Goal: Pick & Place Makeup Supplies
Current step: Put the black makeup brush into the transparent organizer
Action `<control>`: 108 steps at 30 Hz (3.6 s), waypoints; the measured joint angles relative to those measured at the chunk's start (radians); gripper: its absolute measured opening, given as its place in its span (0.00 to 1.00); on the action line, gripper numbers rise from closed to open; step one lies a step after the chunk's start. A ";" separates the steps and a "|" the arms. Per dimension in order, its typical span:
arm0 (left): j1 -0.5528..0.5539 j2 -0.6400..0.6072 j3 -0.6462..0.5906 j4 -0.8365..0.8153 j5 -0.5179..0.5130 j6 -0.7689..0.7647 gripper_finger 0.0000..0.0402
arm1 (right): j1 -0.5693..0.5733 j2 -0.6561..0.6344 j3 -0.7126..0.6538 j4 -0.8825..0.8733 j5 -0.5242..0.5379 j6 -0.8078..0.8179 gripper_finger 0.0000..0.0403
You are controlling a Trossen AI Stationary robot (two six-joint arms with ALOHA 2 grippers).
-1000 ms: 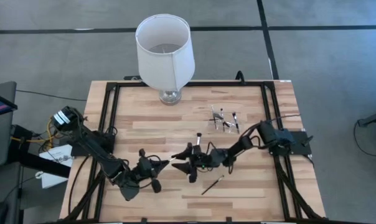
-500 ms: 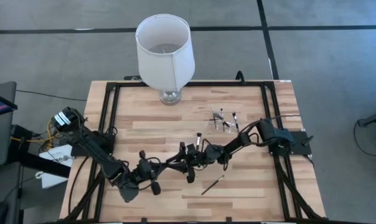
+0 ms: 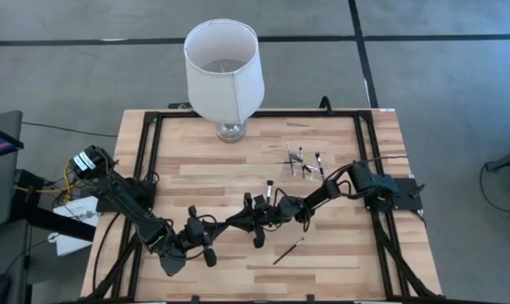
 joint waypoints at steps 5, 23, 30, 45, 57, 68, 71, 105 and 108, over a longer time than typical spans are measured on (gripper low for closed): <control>-0.009 -0.001 0.000 0.005 0.014 0.000 0.05 | 0.001 0.000 0.000 0.001 -0.002 0.001 0.03; -0.025 -0.100 -0.001 -0.003 -0.003 0.153 0.30 | 0.001 -0.148 -0.001 -0.351 0.062 -0.006 0.01; -0.061 -0.256 -0.014 0.004 -0.007 0.276 0.29 | 0.039 -0.494 -0.002 -1.076 0.303 -0.061 0.01; 0.077 -0.299 -0.176 0.004 -0.003 0.101 0.26 | 0.071 -1.109 -0.003 -2.630 0.643 0.798 0.02; 0.248 -0.299 -0.216 0.007 0.216 -0.066 0.26 | -0.045 -0.986 -0.004 -2.706 0.611 0.750 0.02; 0.253 -0.299 -0.216 0.009 0.253 -0.066 0.26 | -0.140 -0.787 -0.004 -2.679 0.556 0.658 0.04; 0.253 -0.299 -0.216 0.009 0.253 -0.066 0.26 | -0.169 -0.746 -0.004 -2.677 0.551 0.646 0.06; 0.334 0.439 0.047 0.699 0.571 0.218 0.26 | 0.276 -0.829 0.232 -2.548 0.683 0.568 0.28; 0.373 0.492 0.122 0.701 0.631 0.327 0.26 | 0.342 -0.787 0.232 -2.478 0.722 0.566 0.28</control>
